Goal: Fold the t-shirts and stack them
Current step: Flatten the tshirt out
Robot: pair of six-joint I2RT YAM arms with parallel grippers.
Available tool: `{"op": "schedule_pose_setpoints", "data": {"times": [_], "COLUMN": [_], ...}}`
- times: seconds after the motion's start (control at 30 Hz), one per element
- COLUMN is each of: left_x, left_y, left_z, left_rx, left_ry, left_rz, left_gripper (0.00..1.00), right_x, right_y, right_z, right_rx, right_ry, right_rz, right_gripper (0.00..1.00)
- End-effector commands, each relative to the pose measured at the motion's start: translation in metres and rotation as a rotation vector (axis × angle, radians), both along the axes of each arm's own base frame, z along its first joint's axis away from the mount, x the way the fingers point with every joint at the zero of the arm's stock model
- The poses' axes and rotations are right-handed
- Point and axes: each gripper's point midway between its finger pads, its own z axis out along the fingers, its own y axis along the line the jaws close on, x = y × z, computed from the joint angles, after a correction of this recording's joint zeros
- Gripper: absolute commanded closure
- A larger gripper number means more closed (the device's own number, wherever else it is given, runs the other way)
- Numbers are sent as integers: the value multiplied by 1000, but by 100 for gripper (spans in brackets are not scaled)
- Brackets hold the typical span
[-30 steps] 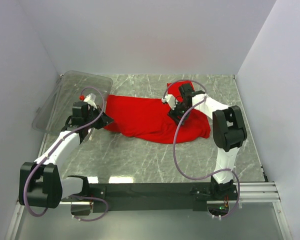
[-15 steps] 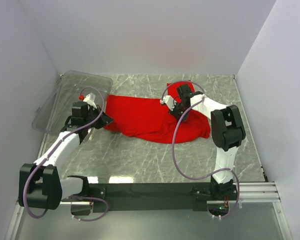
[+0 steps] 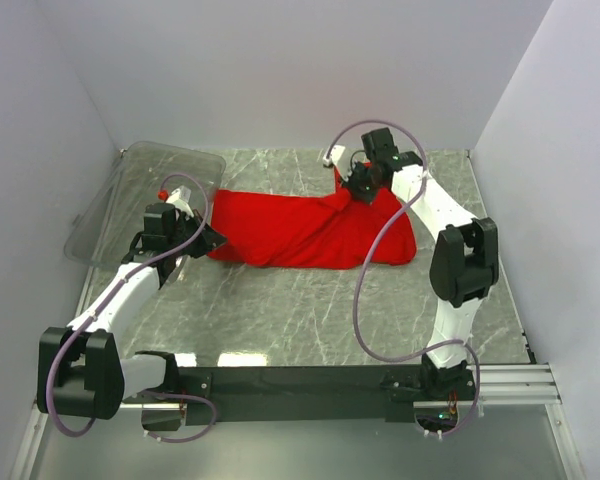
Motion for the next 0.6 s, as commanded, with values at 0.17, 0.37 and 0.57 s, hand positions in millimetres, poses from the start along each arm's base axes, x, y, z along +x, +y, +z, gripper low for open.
{"op": "schedule_pose_setpoints", "data": {"times": [0.17, 0.37, 0.57], "left_x": [1, -1, 2], "left_y": [3, 2, 3], "left_z": [19, 16, 18], "left_rx": [15, 7, 21], "left_ry": [-73, -66, -68], "left_rz": [2, 2, -5], "left_gripper": [99, 99, 99], "right_x": [-8, -58, -55], "right_y": [8, 19, 20], "right_z": [-12, -49, -80], "right_rx": [-9, 12, -27], "right_ry": [115, 322, 341], "right_rz": [124, 273, 191], "right_gripper": [94, 94, 90]}}
